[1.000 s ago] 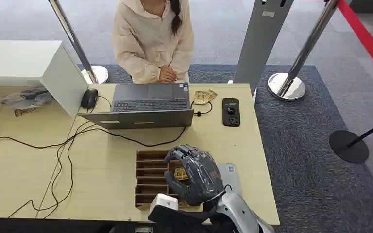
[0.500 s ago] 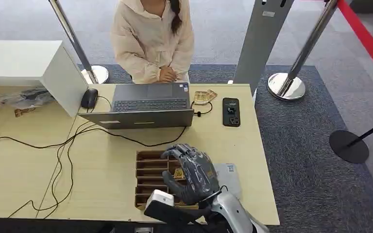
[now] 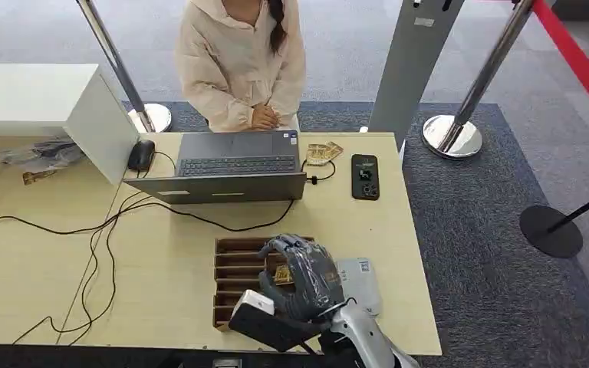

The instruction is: Pass the card to the sensor for recognition and then transmit it.

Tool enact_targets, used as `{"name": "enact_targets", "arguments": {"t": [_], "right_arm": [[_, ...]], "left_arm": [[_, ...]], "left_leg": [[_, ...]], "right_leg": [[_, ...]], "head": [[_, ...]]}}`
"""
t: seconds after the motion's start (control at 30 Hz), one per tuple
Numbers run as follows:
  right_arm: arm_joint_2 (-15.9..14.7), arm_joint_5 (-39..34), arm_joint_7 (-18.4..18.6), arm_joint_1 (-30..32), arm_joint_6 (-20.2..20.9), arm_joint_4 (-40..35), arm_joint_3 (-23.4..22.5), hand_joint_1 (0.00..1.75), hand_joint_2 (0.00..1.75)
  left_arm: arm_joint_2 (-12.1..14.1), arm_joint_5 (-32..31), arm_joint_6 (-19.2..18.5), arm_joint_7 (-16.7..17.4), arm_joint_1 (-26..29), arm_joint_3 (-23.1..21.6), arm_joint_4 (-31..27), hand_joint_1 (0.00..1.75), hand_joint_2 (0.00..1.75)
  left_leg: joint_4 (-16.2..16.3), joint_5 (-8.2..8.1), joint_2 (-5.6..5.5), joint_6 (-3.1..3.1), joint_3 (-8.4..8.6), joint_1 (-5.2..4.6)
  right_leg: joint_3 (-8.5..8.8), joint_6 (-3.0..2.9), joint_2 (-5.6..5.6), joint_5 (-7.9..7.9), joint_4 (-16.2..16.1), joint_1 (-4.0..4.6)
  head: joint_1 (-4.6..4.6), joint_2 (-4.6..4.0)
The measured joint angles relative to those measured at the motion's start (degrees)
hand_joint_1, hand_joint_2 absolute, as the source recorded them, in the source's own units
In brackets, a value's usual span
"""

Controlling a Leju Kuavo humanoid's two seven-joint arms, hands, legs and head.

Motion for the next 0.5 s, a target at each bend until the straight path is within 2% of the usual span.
{"name": "enact_targets", "arguments": {"t": [0.07,0.2,0.4,0.5], "right_arm": [[0.07,-0.24,0.2,0.18,-0.64,0.48,0.11,0.98,1.75],[0.33,0.24,0.99,0.48,-1.67,1.83,0.37,0.77,1.75],[0.55,0.11,1.71,0.89,-2.72,4.52,0.68,0.75,1.75],[0.55,-0.2,2.04,1.1,-3.37,5.73,0.83,0.63,1.75]], "left_arm": [[-0.02,0.0,-0.09,0.57,-0.01,0.0,-0.02,0.0,0.0],[-0.02,0.0,-0.15,0.96,-0.01,0.0,-0.02,0.0,0.0],[-0.04,0.15,-0.15,1.27,-0.02,0.0,-0.02,0.0,0.0],[-0.04,0.26,-0.15,1.29,-0.01,0.0,-0.02,0.0,0.0]], "left_leg": [[0.0,0.0,0.0,0.0,0.0,0.0],[0.0,0.0,0.0,0.0,0.0,0.0],[0.0,0.0,0.0,0.0,0.0,0.0],[0.0,0.0,0.0,0.0,0.0,0.0]], "right_leg": [[0.0,0.0,0.0,0.0,0.0,0.0],[0.0,0.0,0.0,0.0,0.0,0.0],[0.0,0.0,0.0,0.0,0.0,0.0],[0.0,0.0,0.0,0.0,0.0,0.0]], "head": [[-0.02,0.0],[-0.02,0.0],[0.0,0.0],[-0.02,0.0]]}}
